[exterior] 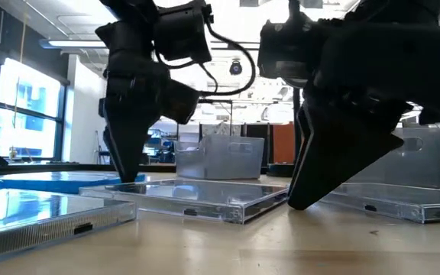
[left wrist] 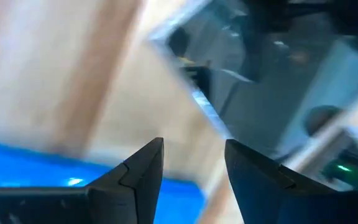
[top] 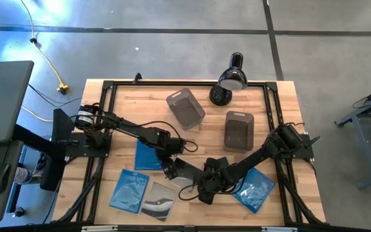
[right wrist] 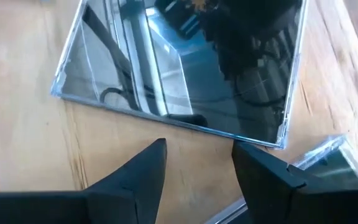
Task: Pick & place jewel cases by type
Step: Put the middle black CD case into the right black bin
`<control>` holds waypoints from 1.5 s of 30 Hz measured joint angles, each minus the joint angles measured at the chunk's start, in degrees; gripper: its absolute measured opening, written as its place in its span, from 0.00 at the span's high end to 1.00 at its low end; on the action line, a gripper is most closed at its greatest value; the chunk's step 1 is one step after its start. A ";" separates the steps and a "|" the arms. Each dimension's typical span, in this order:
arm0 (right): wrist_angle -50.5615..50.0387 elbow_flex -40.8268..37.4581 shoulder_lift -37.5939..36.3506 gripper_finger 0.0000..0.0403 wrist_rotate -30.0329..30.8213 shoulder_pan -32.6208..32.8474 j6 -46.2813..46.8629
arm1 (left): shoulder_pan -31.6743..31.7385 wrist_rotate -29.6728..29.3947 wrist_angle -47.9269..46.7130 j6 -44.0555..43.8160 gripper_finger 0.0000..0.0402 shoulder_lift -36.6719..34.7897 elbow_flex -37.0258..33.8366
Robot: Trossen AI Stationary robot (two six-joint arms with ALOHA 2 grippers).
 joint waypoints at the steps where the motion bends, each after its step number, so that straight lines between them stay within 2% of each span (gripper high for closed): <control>1: 0.03 0.00 0.02 0.54 0.83 0.35 -1.17 | 0.00 -1.26 -1.16 0.67 0.58 0.00 0.00; 5: -0.07 -0.03 0.09 0.54 3.56 1.42 -1.75 | -0.63 -5.39 -2.52 2.95 0.58 0.00 -0.02; 9: -0.17 -0.07 0.11 0.54 3.91 1.95 -0.27 | -1.61 -7.50 -1.88 5.66 0.58 -0.45 -0.06; 12: -0.16 -0.07 0.11 0.54 3.50 2.12 1.60 | -3.09 -10.69 -1.69 9.92 0.62 -0.06 -0.06; 17: 0.20 -0.07 0.11 0.54 2.11 2.13 3.75 | -6.39 -14.97 -1.86 22.94 0.78 0.81 -0.01; 21: 1.33 -0.07 0.09 0.54 0.97 2.15 4.19 | -8.13 -16.90 -0.40 25.22 0.95 0.86 -0.11; 23: 1.35 -0.07 0.07 0.55 0.76 2.21 4.15 | -8.31 -16.90 0.75 25.24 0.98 0.91 -0.14; 31: 1.58 -0.07 0.07 0.57 4.14 2.48 -4.58 | -8.15 -16.19 3.18 27.14 0.99 3.74 -0.11; 40: 2.77 -0.11 0.17 0.51 10.57 2.48 -21.50 | -8.13 -16.19 3.65 27.26 1.00 3.98 -0.11; 45: 5.86 -0.17 0.22 0.51 11.32 0.17 -25.46 | -8.13 -15.66 5.08 27.10 1.00 4.05 -0.15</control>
